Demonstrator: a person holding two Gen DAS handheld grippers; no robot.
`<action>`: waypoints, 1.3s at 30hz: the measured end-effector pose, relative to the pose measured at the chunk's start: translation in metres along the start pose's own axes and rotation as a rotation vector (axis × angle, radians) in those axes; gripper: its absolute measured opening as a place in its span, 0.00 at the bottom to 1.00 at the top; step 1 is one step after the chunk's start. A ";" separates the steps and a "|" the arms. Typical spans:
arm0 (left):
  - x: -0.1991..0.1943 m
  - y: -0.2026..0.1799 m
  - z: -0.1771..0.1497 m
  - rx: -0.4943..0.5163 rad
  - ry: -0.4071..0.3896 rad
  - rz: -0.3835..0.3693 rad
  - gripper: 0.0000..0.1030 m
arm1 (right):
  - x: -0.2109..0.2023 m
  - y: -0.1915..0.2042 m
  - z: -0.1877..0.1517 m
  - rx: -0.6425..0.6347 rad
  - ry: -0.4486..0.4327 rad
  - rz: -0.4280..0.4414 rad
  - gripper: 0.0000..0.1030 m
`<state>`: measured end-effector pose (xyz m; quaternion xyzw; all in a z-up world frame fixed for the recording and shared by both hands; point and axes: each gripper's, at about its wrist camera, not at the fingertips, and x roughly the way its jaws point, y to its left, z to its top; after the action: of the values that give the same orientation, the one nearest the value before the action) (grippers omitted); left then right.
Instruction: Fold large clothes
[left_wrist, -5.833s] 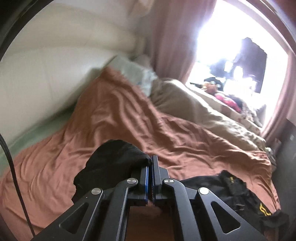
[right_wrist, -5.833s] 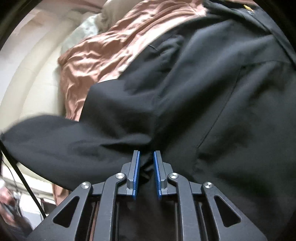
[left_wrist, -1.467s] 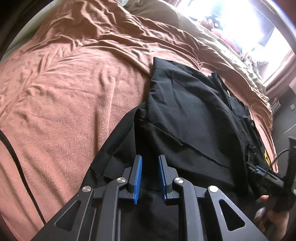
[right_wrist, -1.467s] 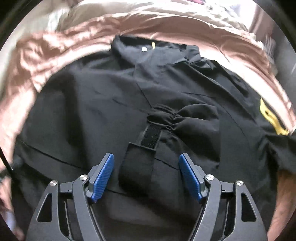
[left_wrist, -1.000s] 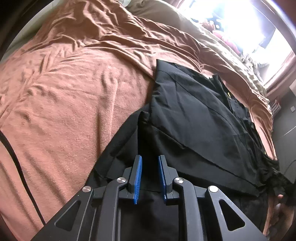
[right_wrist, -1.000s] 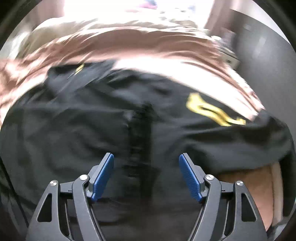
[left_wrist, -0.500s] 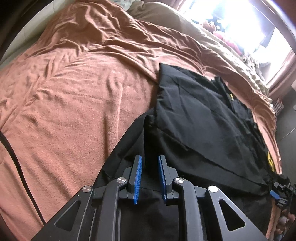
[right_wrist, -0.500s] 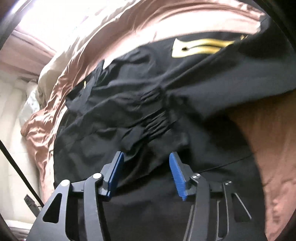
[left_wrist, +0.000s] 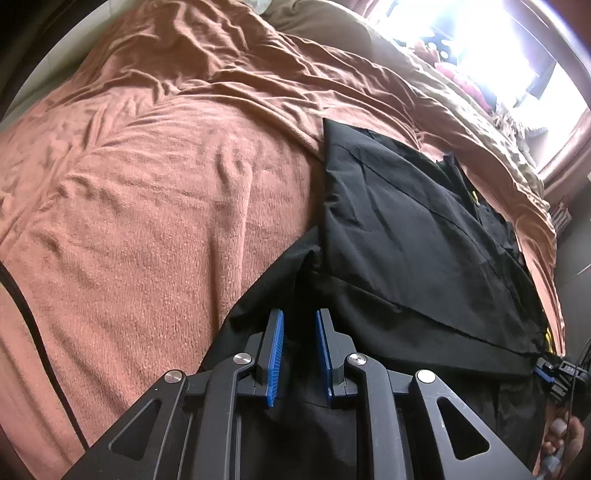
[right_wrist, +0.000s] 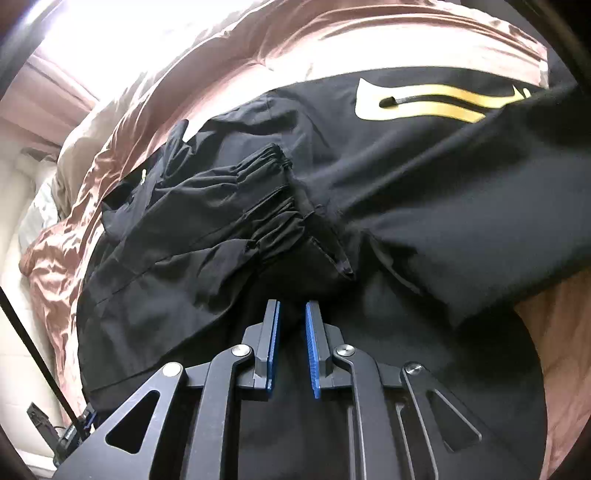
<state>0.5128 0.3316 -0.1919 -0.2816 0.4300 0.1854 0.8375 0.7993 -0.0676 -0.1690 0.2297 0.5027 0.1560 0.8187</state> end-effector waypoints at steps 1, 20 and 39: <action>-0.002 0.000 0.000 -0.006 0.000 -0.001 0.19 | -0.002 -0.001 0.000 -0.002 -0.001 0.002 0.10; -0.076 -0.078 -0.035 0.087 -0.065 -0.156 0.59 | -0.186 -0.126 -0.030 0.253 -0.311 -0.014 0.66; -0.066 -0.101 -0.057 0.178 -0.016 -0.161 0.60 | -0.190 -0.195 -0.033 0.297 -0.503 -0.031 0.22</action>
<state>0.4959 0.2132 -0.1328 -0.2384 0.4142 0.0810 0.8747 0.6897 -0.3171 -0.1433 0.3709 0.3049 0.0063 0.8772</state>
